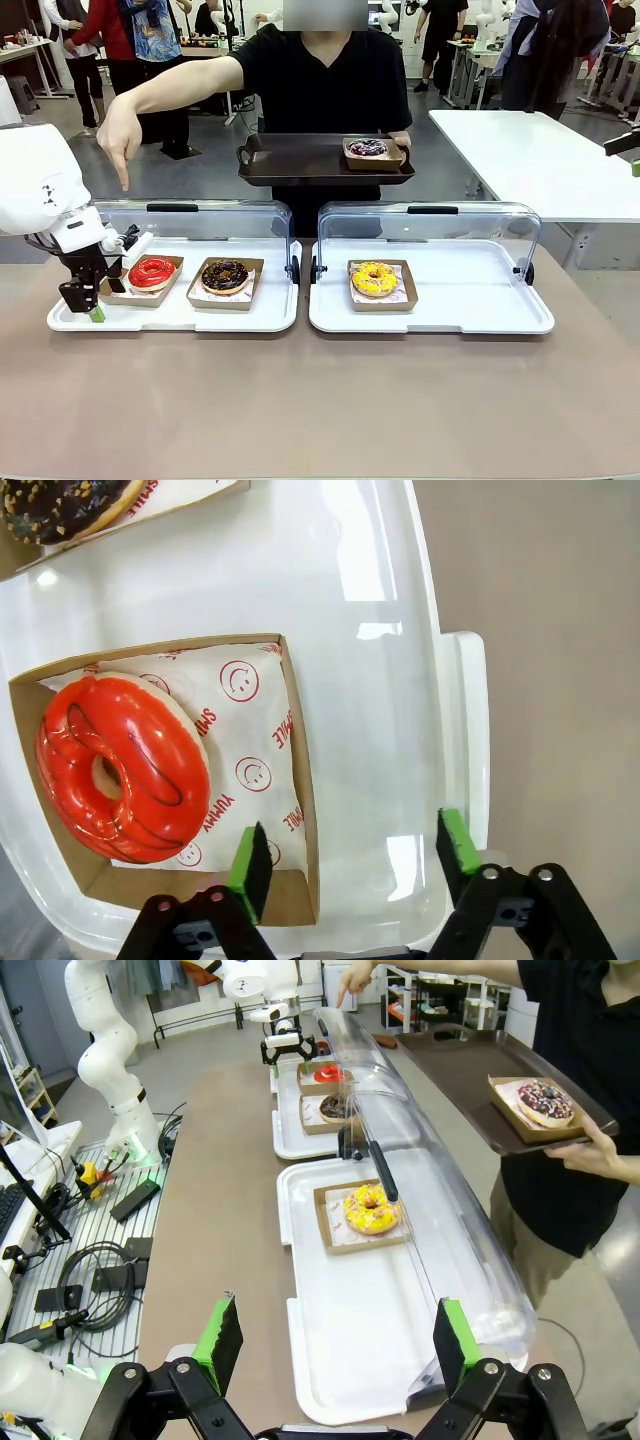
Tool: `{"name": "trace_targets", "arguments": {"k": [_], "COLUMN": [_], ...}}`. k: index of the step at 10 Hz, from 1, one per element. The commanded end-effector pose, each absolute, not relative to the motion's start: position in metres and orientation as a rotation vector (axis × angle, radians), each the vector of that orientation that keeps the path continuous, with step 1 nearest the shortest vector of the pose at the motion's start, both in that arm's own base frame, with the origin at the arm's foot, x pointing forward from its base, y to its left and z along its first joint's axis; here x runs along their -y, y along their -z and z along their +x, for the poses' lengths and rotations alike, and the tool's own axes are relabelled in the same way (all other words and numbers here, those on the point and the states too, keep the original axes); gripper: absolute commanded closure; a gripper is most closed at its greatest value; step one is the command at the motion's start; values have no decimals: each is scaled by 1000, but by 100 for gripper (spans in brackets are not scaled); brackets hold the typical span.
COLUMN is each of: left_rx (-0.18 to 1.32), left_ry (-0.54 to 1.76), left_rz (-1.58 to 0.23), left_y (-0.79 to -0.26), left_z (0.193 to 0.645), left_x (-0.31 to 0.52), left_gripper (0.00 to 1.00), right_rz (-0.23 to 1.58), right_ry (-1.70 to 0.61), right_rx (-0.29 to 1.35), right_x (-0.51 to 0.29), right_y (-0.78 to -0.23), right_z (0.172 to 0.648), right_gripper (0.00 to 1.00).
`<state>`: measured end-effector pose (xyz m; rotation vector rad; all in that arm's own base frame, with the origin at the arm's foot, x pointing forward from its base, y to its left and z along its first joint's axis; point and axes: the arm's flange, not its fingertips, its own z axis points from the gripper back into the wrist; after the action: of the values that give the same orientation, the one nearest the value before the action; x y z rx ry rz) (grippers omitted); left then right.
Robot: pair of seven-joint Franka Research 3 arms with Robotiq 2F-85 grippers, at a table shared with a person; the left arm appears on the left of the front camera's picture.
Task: Provide the desired donut to the person.
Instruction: Pick up and lift the Paper togo box containing the Donut pointed at by the person.
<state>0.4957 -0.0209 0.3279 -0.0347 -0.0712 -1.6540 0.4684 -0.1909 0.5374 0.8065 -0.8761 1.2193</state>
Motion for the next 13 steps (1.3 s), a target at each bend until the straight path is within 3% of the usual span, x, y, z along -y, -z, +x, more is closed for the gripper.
{"name": "trace_targets", "arguments": {"k": [1,2,4,5,6,11,13], "left_rx": [105,112,116,114,112,96,15], "left_ry": [1691,1692,1692,1694,1698,1722,1735], "left_rz": [-20,-17,-14,-17,-25,-40,-32], "left_y": [-330,-332,-334,-336,-337,-344,-359], "left_z": [494,493,491,492,492,489,476], "left_x": [16,16,15,16,17,16,21], "left_gripper": [73,100,100,93,100,100,100], "right_rz": [816,816,816,816,816,816,816], "right_ry": [-1226,-1226,-1226,-1226,-1226,-1226,-1226], "right_rx": [878,878,878,878,878,878,878], "right_x": [191,191,191,191,191,191,191], "right_y": [-537,-537,-537,-537,-537,-537,-537], "right_z": [468,468,468,468,468,468,468], "right_gripper": [0,0,0,0,0,0,0]}}
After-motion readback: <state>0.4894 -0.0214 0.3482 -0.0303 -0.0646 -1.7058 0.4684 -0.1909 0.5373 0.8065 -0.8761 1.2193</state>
